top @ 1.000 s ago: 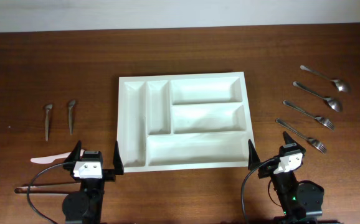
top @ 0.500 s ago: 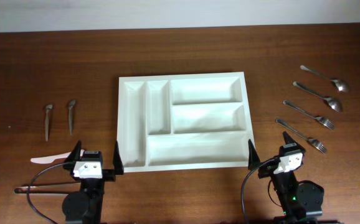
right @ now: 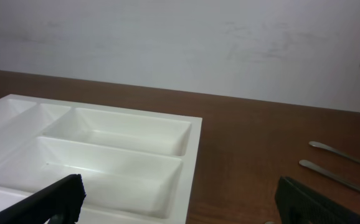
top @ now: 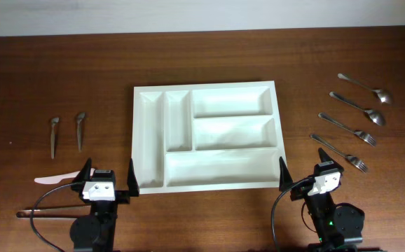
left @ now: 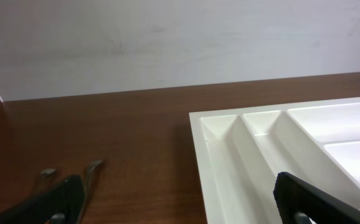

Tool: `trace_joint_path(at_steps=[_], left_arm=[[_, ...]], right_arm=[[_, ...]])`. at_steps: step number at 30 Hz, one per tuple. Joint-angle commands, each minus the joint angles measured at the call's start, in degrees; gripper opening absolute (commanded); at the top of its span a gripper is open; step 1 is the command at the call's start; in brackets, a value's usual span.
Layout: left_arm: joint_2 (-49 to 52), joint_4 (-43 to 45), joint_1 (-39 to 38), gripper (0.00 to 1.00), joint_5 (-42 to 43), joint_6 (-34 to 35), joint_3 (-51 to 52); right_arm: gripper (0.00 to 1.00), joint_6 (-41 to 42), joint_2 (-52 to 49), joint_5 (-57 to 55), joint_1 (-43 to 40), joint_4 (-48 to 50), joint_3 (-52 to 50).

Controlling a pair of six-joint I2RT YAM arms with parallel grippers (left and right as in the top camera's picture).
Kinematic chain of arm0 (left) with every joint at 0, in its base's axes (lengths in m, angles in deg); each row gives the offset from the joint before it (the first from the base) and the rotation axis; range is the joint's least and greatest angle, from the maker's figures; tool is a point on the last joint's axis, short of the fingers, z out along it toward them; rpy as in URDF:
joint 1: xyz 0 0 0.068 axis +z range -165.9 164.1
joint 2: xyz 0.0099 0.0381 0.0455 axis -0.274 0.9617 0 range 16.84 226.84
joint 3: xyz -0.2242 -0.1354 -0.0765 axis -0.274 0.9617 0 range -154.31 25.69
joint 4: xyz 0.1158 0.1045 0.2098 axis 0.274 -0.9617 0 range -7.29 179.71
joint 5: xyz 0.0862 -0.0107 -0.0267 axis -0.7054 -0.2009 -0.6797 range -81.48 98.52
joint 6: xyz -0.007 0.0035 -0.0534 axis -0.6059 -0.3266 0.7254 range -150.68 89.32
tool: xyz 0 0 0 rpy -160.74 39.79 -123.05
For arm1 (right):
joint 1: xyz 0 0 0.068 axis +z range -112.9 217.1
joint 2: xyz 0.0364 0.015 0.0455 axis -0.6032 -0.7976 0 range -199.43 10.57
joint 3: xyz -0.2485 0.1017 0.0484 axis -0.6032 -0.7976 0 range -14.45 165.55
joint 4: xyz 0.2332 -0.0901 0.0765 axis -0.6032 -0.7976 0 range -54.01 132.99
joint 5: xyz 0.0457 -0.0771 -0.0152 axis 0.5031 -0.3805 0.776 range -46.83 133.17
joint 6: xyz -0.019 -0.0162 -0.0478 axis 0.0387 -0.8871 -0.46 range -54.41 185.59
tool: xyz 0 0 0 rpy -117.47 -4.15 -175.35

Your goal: Pack container

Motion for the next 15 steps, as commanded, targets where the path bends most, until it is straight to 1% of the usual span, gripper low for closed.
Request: trace_joint_path(at_steps=[1, 6, 12, 15], left_arm=[[-0.4, -0.1, 0.3, 0.99, -0.4, -1.1, 0.3], [-0.4, -0.1, 0.3, 0.99, -0.5, -1.1, 0.3], [-0.4, -0.1, 0.3, 0.99, -0.4, -1.1, 0.3], [-0.4, -0.1, 0.3, 0.99, -0.4, -1.1, 0.3]], right_arm=[[0.99, 0.1, 0.5, -0.5, 0.4, -0.4, -0.3], [0.99, 0.1, 0.5, -0.8, 0.4, 0.2, -0.3], [0.99, 0.3, 0.5, 0.6, 0.4, 7.6, 0.1], [0.99, 0.7, 0.5, 0.8, 0.4, 8.0, 3.2]])
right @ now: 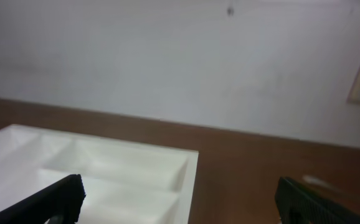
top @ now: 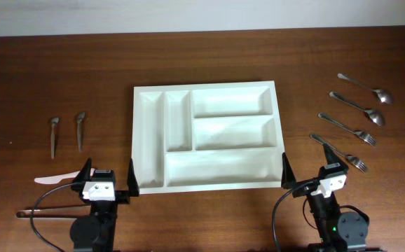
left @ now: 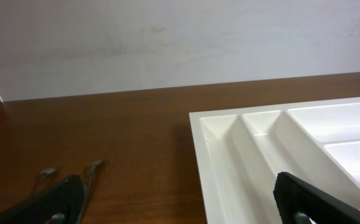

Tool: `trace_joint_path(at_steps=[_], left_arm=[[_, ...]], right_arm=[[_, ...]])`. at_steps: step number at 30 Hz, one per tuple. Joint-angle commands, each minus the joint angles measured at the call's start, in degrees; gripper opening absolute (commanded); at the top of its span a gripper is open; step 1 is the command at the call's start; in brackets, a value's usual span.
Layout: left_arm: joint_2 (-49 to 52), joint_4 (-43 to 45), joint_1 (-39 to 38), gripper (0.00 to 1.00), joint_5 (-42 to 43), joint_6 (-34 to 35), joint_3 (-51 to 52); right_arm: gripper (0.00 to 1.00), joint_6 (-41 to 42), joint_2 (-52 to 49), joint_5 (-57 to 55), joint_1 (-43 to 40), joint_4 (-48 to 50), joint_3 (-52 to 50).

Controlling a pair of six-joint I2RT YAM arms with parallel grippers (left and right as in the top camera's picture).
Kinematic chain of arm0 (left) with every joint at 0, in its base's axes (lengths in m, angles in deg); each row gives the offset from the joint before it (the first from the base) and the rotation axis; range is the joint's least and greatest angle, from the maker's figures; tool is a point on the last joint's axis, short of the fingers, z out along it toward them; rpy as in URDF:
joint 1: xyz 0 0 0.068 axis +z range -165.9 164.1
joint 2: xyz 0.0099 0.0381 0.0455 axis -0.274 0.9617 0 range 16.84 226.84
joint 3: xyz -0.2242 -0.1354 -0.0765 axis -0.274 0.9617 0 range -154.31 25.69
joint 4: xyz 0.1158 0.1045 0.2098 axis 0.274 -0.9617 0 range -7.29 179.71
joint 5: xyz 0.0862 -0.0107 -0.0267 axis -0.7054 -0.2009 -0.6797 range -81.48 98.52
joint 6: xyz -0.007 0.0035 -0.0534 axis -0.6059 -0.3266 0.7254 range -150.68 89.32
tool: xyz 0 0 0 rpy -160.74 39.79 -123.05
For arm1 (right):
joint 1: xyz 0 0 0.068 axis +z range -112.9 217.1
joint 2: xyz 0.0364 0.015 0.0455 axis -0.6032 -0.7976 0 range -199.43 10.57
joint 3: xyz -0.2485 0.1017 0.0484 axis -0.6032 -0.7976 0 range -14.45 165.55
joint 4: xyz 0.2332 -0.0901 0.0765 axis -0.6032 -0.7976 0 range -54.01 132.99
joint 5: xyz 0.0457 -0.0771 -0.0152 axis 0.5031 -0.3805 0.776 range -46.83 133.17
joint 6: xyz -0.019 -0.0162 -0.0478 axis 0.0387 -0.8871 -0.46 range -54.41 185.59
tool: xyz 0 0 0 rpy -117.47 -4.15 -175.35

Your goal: Pack container

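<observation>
The white cutlery tray (top: 206, 87) lies mid-table with all its compartments empty. To its right lie two spoons (top: 366, 87) (top: 360, 108) and two forks (top: 347, 128) (top: 339, 152). Left of it are two small spoons (top: 54, 134) (top: 80, 129) and a white plastic utensil (top: 55, 179). My left gripper (top: 108, 177) (left: 180, 205) stands open at the tray's near left corner, holding nothing. At the near right corner my right gripper (top: 307, 175) (right: 183, 202) is open too. The right wrist view is blurred and shows the tray's rim (right: 192, 155).
The left wrist view shows the tray's left compartments (left: 255, 115) and the small spoons (left: 93, 165) on the brown wood. A thin dark cable (top: 48, 212) runs along the near left edge. A pale wall stands behind the table.
My right arm has shifted slightly to the right and toward the near edge. Its camera now shows more wall and less tray, with blur. The left arm and all cutlery are where they were.
</observation>
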Motion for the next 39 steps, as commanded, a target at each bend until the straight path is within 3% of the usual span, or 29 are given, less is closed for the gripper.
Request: trace_joint_path(at_steps=[1, 6, 12, 15, 20, 25, 27, 30, 32, 35, 39], left_arm=[[-0.4, -0.1, 0.3, 0.99, -0.4, -1.1, 0.3], [-0.4, -0.1, 0.3, 0.99, -0.4, -1.1, 0.3], [-0.4, -0.1, 0.3, 0.99, -0.4, -1.1, 0.3], [-0.4, -0.1, 0.3, 0.99, -0.4, -1.1, 0.3], [-0.4, -0.1, 0.3, 0.99, -0.4, -1.1, 0.3], [-0.4, -0.1, 0.3, 0.99, -0.4, -1.1, 0.3], [-0.4, -0.1, 0.3, 0.99, -0.4, -1.1, 0.3], [-0.4, -0.1, 0.3, 0.99, -0.4, -1.1, 0.3], [-0.4, -0.1, 0.3, 0.99, -0.4, -1.1, 0.3], [-0.4, -0.1, 0.3, 0.99, -0.4, -1.1, 0.3], [-0.4, -0.1, 0.3, 0.99, -0.4, -1.1, 0.3]], right_arm=[[0.99, 0.7, 0.5, 0.6, 0.4, -0.8, 4.4], [0.99, 0.7, -3.4, -8.5, 0.3, -17.0, 18.4], [0.99, 0.7, -22.8, -11.8, 0.3, -37.2, 42.1], [0.99, 0.7, -33.7, -4.9, 0.3, -47.3, 54.7], [0.99, 0.7, -47.5, 20.5, 0.4, -60.3, 70.6], [0.99, 1.5, -55.6, 14.9, 0.3, -57.3, 74.8], [0.99, 11.7, -58.6, 3.1, -0.4, -56.0, 76.4], [0.99, 35.4, -63.9, -16.9, -3.8, -59.5, 79.8], [0.99, 48.2, -67.4, -20.2, -7.9, -63.3, 81.8], [0.99, 53.3, -71.7, -15.8, -13.9, -63.5, 82.3], [0.99, 53.5, -77.3, -8.8, -19.2, -61.2, 82.3]])
